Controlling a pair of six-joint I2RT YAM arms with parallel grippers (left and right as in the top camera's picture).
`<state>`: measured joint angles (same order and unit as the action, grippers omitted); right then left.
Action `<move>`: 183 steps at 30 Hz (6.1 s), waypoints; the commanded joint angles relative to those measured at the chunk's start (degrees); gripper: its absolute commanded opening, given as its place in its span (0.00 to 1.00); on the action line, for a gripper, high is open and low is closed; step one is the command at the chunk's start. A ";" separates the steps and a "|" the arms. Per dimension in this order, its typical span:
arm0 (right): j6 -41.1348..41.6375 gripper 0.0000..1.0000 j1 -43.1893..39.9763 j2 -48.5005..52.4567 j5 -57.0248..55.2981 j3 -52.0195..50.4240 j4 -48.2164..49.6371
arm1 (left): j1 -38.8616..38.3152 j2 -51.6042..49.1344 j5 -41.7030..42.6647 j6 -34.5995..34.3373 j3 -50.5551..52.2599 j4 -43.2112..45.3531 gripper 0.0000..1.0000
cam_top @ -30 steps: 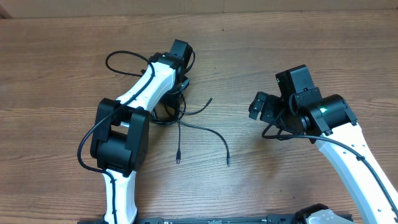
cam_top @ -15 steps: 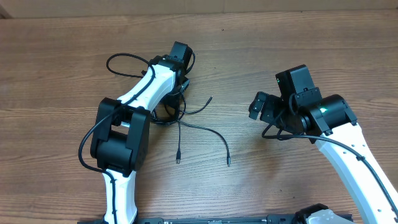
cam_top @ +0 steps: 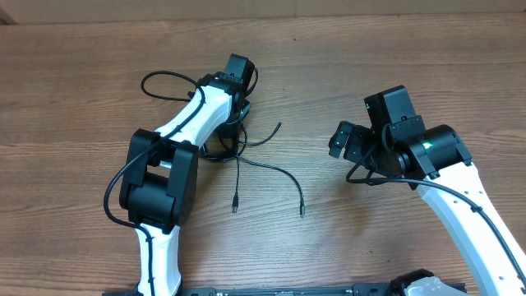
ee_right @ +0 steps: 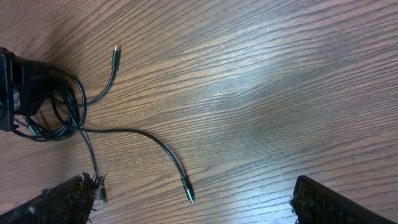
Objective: Untangle cables
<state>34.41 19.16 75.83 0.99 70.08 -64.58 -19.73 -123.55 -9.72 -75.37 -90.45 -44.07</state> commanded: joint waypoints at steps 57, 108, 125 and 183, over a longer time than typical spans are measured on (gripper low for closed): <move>-17.14 0.79 -3.80 0.09 41.13 1.14 14.88 | 0.70 33.97 54.12 88.85 -3.48 -15.74 0.04; 17.22 0.04 -1.73 1.88 -22.01 1.14 -8.00 | 24.37 36.13 70.38 88.59 -3.48 -17.16 0.04; -22.40 0.04 -2.80 1.81 32.33 1.73 10.62 | 18.78 35.71 64.92 86.44 -3.45 -17.59 0.11; -9.22 1.00 -34.77 -1.79 14.01 13.94 -13.18 | -38.82 25.05 22.40 69.51 18.23 6.86 0.79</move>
<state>27.77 -15.38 74.98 15.42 82.28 -77.71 -56.53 -94.45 19.11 -2.39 -72.73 -37.78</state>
